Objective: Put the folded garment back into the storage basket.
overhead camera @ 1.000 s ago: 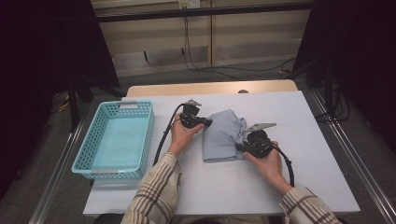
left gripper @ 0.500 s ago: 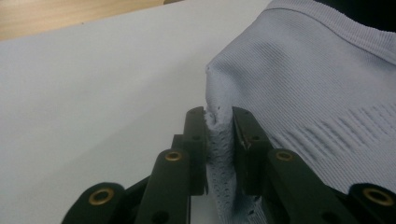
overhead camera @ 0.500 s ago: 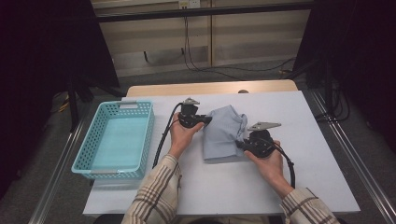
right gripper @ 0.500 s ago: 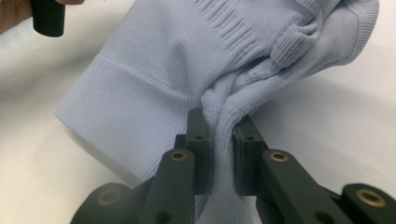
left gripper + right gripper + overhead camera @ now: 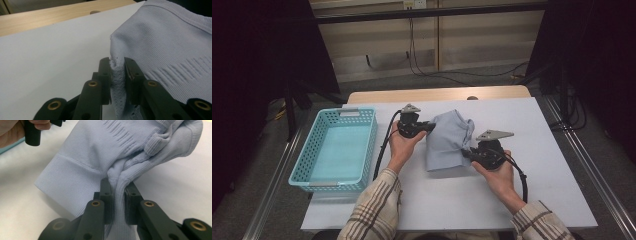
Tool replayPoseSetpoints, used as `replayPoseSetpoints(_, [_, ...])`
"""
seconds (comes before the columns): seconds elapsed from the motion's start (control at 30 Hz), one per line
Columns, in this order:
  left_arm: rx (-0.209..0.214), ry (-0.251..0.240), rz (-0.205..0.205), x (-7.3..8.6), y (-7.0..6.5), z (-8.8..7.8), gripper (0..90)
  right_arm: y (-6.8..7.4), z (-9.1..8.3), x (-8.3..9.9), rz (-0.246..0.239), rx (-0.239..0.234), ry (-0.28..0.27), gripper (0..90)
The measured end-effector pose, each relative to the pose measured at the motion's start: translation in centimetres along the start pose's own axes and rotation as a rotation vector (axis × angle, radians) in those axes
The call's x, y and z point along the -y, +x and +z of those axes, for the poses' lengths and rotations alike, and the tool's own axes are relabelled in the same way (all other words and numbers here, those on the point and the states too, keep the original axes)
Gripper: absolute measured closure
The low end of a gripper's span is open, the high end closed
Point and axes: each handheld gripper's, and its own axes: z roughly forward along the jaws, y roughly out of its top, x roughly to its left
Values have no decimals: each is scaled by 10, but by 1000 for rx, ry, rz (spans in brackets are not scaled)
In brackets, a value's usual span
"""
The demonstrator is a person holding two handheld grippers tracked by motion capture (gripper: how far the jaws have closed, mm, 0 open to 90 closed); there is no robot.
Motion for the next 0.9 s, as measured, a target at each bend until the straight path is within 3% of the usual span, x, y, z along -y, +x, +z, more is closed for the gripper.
replayPoseSetpoints(0.07, [3,-8,-13,-2,-2,-3,773,2,-2,-2,1,-2,-8,804])
replayPoseSetpoints(0.17, [-6,-10,9,-4,-3,-9,773,4,-4,-3,-6,-3,-16,804])
replayPoseSetpoints(0.33, [-21,-32,-3,-9,-7,-15,772,9,-8,-8,0,-10,-34,803])
replayPoseSetpoints(0.63, [-20,-38,29,-18,-4,-32,773,18,-14,-17,-21,-26,-65,803])
replayPoseSetpoints(0.9, [-18,-60,28,-29,0,-41,773,24,-17,-27,-25,-39,-88,803])
